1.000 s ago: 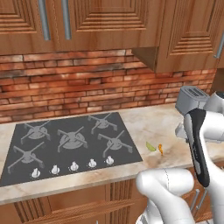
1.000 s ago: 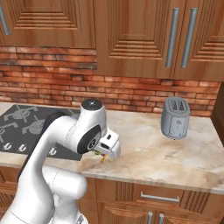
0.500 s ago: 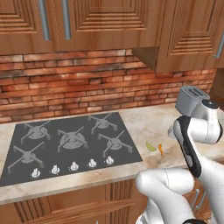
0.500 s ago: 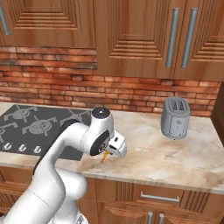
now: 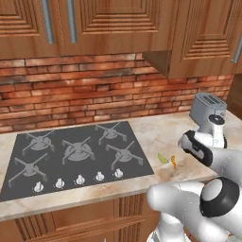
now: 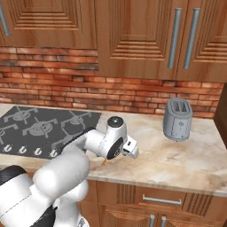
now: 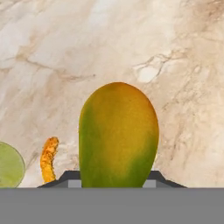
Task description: Open the fridge, remove the mango, lemon wedge, and shrimp, and place them on any counter.
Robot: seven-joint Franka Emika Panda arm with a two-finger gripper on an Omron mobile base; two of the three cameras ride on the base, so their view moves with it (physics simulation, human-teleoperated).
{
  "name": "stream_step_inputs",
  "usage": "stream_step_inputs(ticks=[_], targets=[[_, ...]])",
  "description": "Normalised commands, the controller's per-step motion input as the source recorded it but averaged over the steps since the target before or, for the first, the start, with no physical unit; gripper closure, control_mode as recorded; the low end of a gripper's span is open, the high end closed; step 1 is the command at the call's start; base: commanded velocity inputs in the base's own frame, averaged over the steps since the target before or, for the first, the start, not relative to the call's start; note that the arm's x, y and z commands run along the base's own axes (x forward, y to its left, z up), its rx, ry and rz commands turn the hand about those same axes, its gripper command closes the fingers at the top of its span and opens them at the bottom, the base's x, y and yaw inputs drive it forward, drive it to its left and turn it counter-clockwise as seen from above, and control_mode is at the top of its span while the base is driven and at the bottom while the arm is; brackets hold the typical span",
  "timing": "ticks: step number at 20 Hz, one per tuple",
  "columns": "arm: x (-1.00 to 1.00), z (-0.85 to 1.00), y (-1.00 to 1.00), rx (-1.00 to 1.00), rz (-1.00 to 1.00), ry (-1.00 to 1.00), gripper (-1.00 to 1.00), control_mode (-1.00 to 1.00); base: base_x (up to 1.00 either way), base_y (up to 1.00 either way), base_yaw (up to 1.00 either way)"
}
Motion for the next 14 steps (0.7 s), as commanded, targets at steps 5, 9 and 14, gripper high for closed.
stream_step_inputs(ticks=[5, 9, 14], targets=[[0.42, -0.54, -0.07, 0.00, 0.00, 0.05, 1.00, -1.00, 0.00, 0.00, 0.00], [0.22, -0.49, 0.00, 0.00, 0.00, 0.03, 1.00, -1.00, 0.00, 0.00, 0.00], [0.06, -0.45, 0.00, 0.00, 0.00, 0.00, 1.00, -1.00, 0.00, 0.00, 0.00]])
